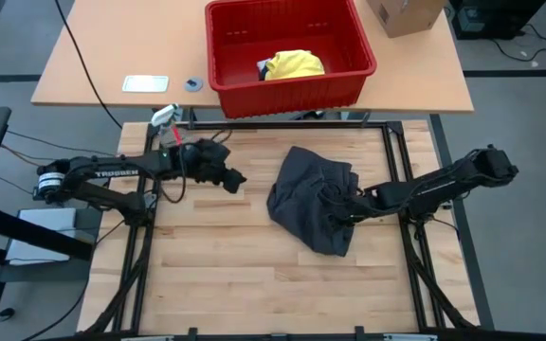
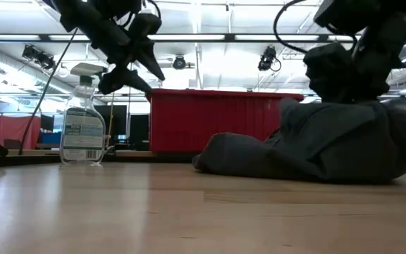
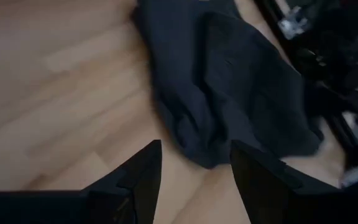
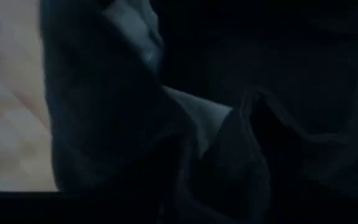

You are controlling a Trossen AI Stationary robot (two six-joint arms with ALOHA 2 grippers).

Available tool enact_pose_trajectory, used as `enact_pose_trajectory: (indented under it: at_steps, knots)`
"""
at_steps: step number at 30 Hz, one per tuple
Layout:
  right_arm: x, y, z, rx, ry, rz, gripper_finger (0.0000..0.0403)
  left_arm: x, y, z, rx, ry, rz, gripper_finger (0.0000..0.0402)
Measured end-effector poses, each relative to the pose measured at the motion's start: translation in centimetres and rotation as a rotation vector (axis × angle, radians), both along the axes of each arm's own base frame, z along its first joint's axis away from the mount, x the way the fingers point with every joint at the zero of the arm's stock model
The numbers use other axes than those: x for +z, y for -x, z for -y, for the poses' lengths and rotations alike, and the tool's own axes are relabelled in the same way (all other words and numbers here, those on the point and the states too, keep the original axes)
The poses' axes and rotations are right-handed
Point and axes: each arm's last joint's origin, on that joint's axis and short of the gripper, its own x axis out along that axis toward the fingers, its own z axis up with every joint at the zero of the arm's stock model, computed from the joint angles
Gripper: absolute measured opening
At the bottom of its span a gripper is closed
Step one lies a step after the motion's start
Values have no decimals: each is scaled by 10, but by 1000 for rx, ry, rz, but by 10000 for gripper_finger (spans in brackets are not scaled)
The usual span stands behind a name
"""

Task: Fold Laundry from Bin
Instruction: Fold the black short

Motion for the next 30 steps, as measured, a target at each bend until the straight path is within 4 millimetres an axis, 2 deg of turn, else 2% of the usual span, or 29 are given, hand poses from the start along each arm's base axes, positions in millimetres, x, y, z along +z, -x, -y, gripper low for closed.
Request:
enact_pose_trajectory:
  at_steps: [4,5,7,11,14,18,24,27,30]
  knots:
    - [9,-12,7,59,51,91,42,8,2,4,-1,3,47,194]
    - [14,-16,9,88,79,125,24,11,5,2,13,-10,64,194]
    - [26,-25,14,153,142,183,23,19,14,-3,44,-60,80,194]
    - [55,-38,23,431,332,270,35,34,32,-18,97,-164,132,194]
    - [80,-45,27,534,452,286,23,42,41,-22,111,-211,159,194]
    - [112,-54,38,538,550,317,16,45,41,-19,42,-256,176,194]
    - [160,-69,55,495,572,438,24,41,31,-6,-75,-255,162,194]
    - [183,-82,58,542,569,498,23,42,31,-2,-110,-245,175,194]
    - [202,-99,56,633,553,542,17,44,40,-4,-120,-221,164,194]
